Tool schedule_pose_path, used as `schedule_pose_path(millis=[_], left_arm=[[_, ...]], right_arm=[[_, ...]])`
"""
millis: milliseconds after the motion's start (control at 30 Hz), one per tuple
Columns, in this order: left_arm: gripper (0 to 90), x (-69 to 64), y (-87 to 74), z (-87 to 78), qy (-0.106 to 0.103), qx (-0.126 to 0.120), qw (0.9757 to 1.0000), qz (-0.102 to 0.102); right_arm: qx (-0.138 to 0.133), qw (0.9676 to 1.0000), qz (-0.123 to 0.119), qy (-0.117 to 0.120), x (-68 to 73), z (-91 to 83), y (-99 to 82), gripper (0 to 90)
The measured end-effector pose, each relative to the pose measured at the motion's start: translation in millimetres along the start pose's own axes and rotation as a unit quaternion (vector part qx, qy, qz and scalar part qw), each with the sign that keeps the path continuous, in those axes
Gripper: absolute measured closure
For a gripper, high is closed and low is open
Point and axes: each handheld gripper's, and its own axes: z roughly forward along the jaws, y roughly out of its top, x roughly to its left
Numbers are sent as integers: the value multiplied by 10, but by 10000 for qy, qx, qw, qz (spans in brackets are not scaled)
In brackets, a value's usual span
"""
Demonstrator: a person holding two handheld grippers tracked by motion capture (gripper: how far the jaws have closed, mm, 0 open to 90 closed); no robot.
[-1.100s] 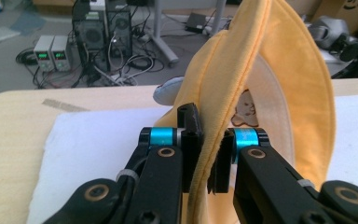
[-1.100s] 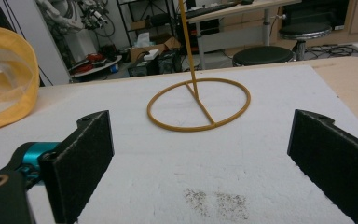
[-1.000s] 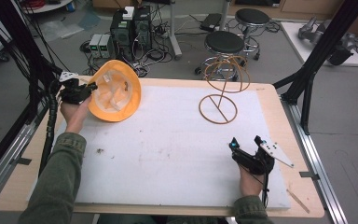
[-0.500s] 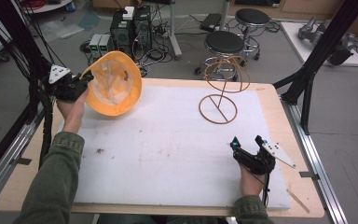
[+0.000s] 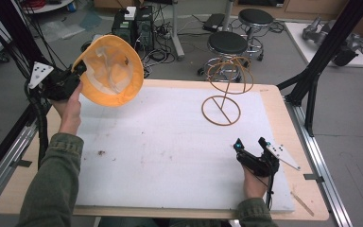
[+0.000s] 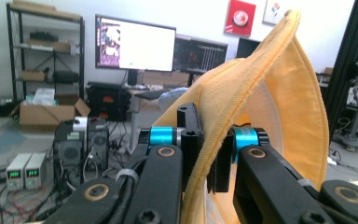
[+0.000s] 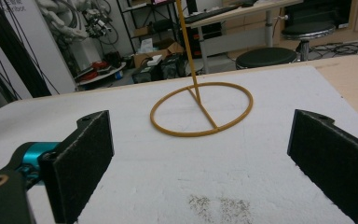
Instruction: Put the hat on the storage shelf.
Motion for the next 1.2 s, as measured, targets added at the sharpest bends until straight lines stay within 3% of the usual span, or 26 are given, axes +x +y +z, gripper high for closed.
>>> schedule_pose_path(millis=[233, 367, 533, 967, 1100, 1200], left_arm=[[857, -13, 172, -63, 40, -244, 9997, -19], [857, -62, 318, -17, 11, -317, 9994, 105], [858, -124, 421, 73, 99, -359, 9993, 96], [857, -438, 536, 387, -35, -317, 9990, 306], [857, -550, 546, 496, -118, -377, 9991, 121], [858, -657, 545, 592, -199, -400, 9989, 123]], right_arm=[[-31, 10000, 26, 9, 7, -1, 1, 58], [-42, 10000, 49, 4, 8, 3, 2, 58], [-69, 10000, 38, 46, 10, -11, 7, 58], [-138, 9999, 25, 48, 12, -22, 12, 58], [-126, 9999, 33, 69, 10, -23, 13, 58], [-119, 9999, 12, 88, 6, -16, 12, 57]])
